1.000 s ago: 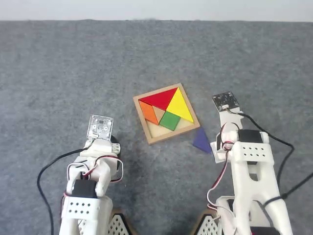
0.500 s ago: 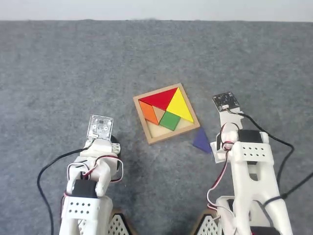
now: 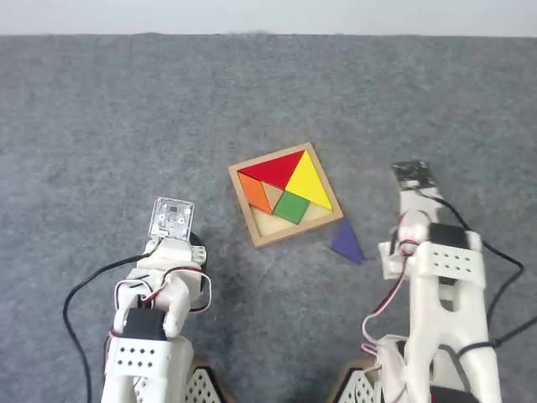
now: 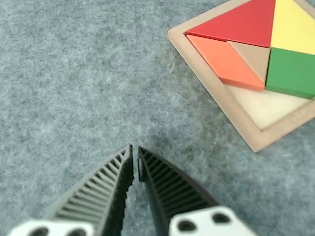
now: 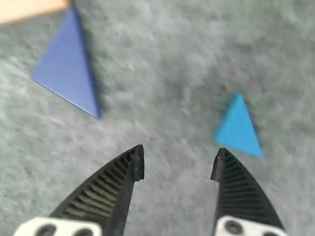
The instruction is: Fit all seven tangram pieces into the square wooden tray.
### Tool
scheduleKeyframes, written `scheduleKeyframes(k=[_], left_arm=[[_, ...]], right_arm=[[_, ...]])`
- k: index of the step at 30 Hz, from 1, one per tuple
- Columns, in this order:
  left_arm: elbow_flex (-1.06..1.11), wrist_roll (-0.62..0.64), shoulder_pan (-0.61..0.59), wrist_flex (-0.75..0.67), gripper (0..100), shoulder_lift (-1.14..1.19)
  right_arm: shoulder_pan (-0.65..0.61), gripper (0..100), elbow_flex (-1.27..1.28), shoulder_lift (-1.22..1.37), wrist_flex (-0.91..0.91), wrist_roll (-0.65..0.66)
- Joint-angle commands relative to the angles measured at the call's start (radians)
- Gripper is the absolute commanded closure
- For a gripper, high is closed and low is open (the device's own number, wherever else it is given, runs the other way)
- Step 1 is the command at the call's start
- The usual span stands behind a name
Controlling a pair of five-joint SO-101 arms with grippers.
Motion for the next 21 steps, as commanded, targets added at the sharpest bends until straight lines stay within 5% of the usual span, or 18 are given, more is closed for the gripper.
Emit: scheduleKeyframes(k=[1, 6, 10, 15, 21], left_arm=[[-0.008, 0.006, -0.005, 0.002, 98, -0.012], [-0.008, 0.006, -0.005, 0.002, 98, -0.012], [-0.008, 0.006, -0.005, 0.002, 98, -0.012], [-0.008, 0.006, -0.005, 0.002, 98, -0.012], [-0.008, 0.006, -0.005, 0.002, 98, -0.012]], right_arm=[[0.099, 76.3, -0.109, 0.047, 0.045, -0.029], [0.090, 76.4, -0.167, 0.107, 0.102, -0.094], [0.099, 76.4, -0.218, 0.157, 0.124, 0.032], [0.128, 76.4, -0.342, 0.318, 0.165, 0.342], [0.154, 76.4, -0.505, 0.473, 0.271, 0.486]])
